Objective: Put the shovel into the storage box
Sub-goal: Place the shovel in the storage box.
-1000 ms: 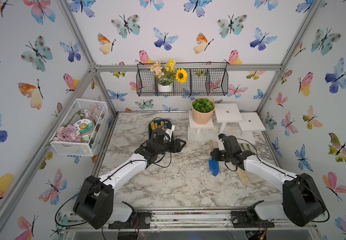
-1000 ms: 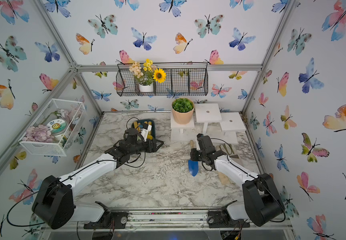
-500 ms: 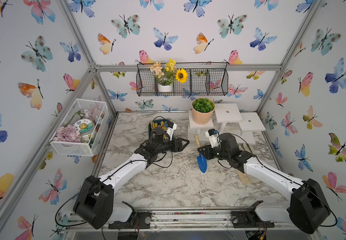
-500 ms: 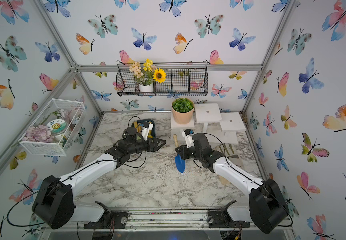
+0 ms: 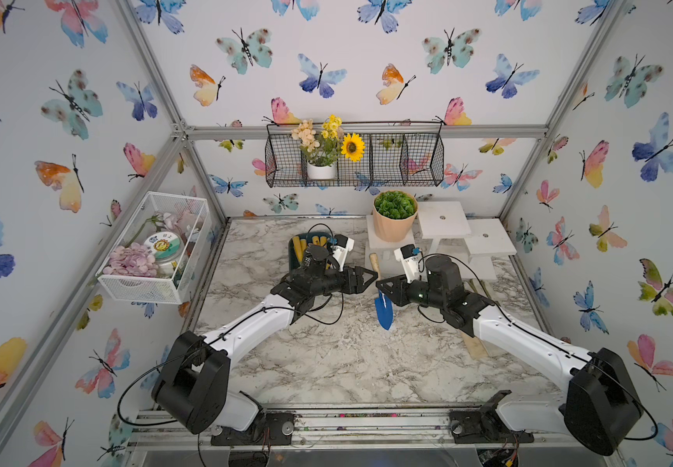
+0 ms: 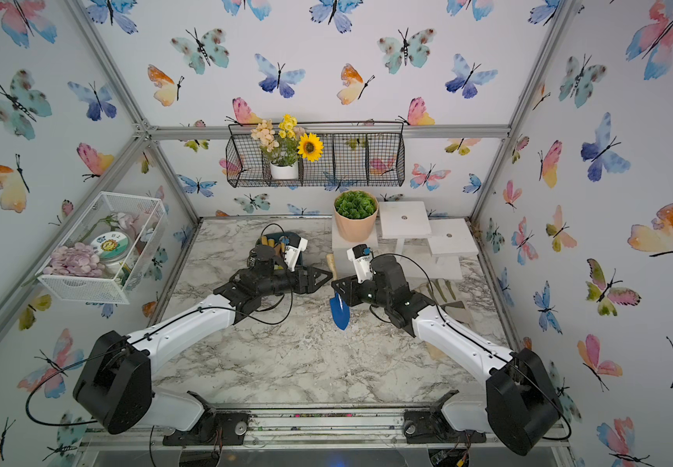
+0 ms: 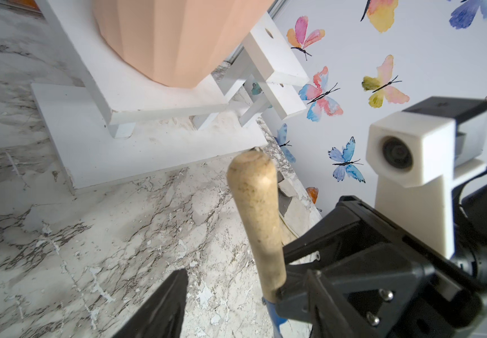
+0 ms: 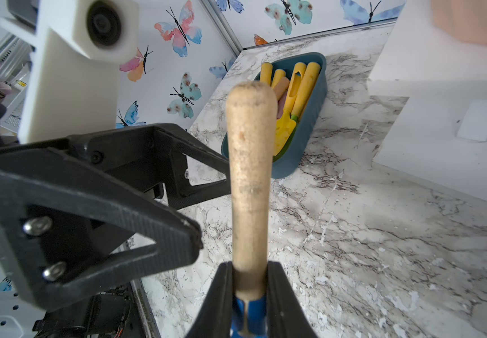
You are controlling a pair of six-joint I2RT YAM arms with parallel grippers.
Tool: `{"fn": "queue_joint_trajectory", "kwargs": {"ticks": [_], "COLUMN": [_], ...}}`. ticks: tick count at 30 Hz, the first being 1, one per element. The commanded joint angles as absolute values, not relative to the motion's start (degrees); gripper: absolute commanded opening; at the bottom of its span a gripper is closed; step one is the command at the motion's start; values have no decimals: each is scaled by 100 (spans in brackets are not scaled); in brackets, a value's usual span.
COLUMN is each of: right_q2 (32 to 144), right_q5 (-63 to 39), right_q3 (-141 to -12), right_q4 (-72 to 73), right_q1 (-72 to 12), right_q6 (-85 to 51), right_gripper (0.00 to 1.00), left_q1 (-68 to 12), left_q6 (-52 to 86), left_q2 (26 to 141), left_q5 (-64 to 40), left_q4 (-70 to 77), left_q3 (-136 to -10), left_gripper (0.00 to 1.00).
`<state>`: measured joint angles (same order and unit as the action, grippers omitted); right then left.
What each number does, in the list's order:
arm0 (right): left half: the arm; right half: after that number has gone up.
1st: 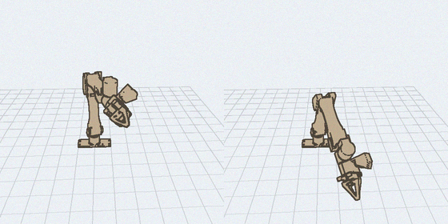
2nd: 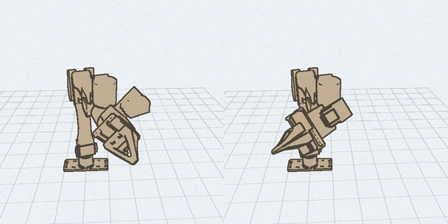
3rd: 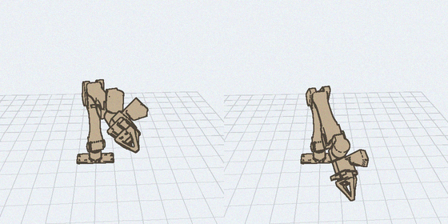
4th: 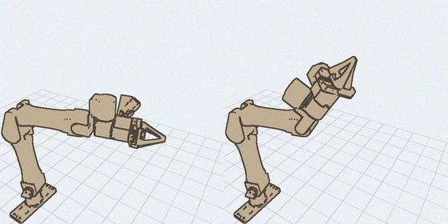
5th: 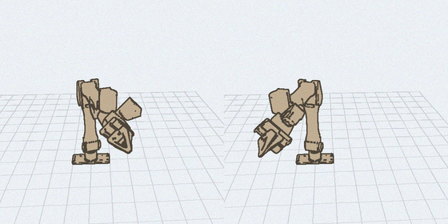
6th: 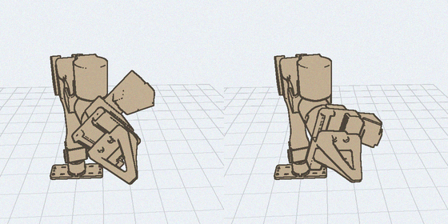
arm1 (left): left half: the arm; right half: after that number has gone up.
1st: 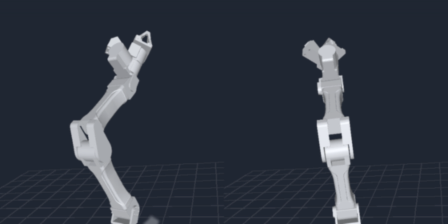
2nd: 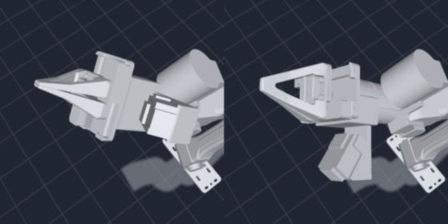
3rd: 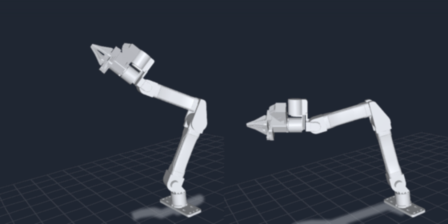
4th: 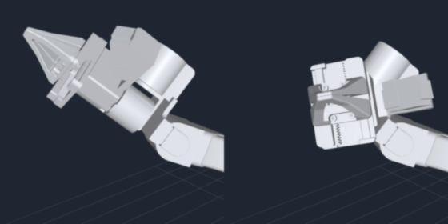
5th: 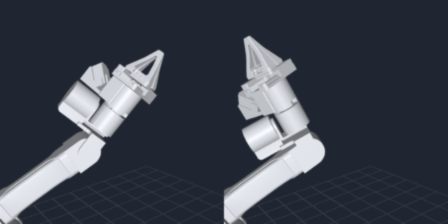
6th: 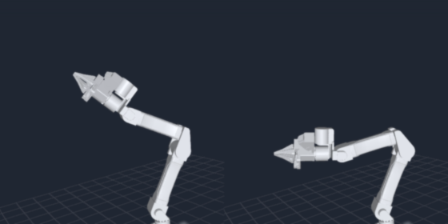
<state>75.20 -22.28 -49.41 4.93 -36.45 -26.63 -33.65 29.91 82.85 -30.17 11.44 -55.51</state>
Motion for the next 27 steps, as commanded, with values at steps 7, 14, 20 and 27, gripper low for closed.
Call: {"fn": "queue_joint_trajectory", "kwargs": {"ticks": [7,14,20,27], "right_q2": [7440,7471,7506,7421], "right_q5": [-2435,-2443,-2339,-1839], "right_q3": [-5044,-5010,-4992,-4968], "right_q4": [874,906,832,479], "right_q1": [-3727,-3739,-3744,-3736], "right_q6": [-2791,-2803,-2776,-2646], "right_gripper": [10,12,23,40], "left_q1": [-3454,-3463,-3446,-3149], "left_q6": [3107,3146,3208,3120], "left_q2": [8584,8620,8634,8539], "left_q5": [-3304,-3326,-3322,-3176], "left_q4": [1533,1573,1555,952], "left_q3": [-5867,-5850,-5850,-5930], "left_gripper": [60,37,4,0]}}
